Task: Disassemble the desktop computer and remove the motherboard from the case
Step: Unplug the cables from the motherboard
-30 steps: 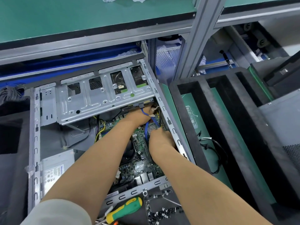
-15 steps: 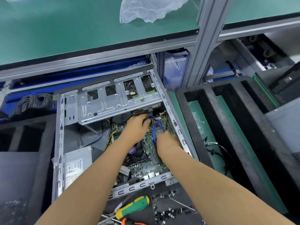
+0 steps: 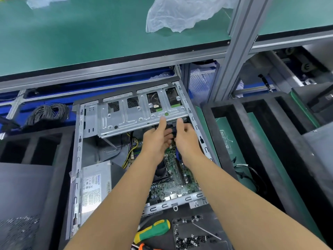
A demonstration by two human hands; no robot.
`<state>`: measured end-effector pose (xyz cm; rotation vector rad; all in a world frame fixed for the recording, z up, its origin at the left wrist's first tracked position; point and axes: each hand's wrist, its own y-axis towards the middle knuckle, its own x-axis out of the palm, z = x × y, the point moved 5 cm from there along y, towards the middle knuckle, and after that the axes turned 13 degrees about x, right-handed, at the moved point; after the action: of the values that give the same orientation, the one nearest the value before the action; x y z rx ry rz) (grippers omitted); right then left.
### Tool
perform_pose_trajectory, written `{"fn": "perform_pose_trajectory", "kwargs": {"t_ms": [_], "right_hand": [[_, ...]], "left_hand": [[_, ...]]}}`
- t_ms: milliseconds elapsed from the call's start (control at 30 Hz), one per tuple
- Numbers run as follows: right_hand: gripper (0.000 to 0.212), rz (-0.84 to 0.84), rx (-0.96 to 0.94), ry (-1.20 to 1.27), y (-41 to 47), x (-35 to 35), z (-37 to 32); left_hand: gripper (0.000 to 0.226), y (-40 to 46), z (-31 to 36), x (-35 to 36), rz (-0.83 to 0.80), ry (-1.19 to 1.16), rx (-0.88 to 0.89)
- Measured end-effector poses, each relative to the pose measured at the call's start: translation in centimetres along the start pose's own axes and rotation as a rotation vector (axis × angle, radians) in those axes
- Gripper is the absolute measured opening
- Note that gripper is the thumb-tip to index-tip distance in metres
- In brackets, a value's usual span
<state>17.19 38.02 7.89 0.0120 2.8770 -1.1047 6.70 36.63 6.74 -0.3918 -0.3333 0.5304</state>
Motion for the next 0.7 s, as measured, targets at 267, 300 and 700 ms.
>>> {"fn": "perform_pose_trajectory", "kwargs": {"t_ms": [267, 300, 700], "right_hand": [[0.04, 0.054, -0.074, 0.024, 0.7, 0.7, 0.4], [0.041, 0.023, -0.058, 0.05, 0.8, 0.8, 0.6], [0.043, -0.044, -0.04, 0.169, 0.7, 1.2, 1.1]], "left_hand": [[0.074, 0.8, -0.3, 1.5, 0.151, -0.045, -0.065], [0.07, 0.9, -0.3, 1.6, 0.154, -0.057, -0.077], [0.062, 1.3, -0.5, 2.1, 0.324, -0.046, -0.105]]}}
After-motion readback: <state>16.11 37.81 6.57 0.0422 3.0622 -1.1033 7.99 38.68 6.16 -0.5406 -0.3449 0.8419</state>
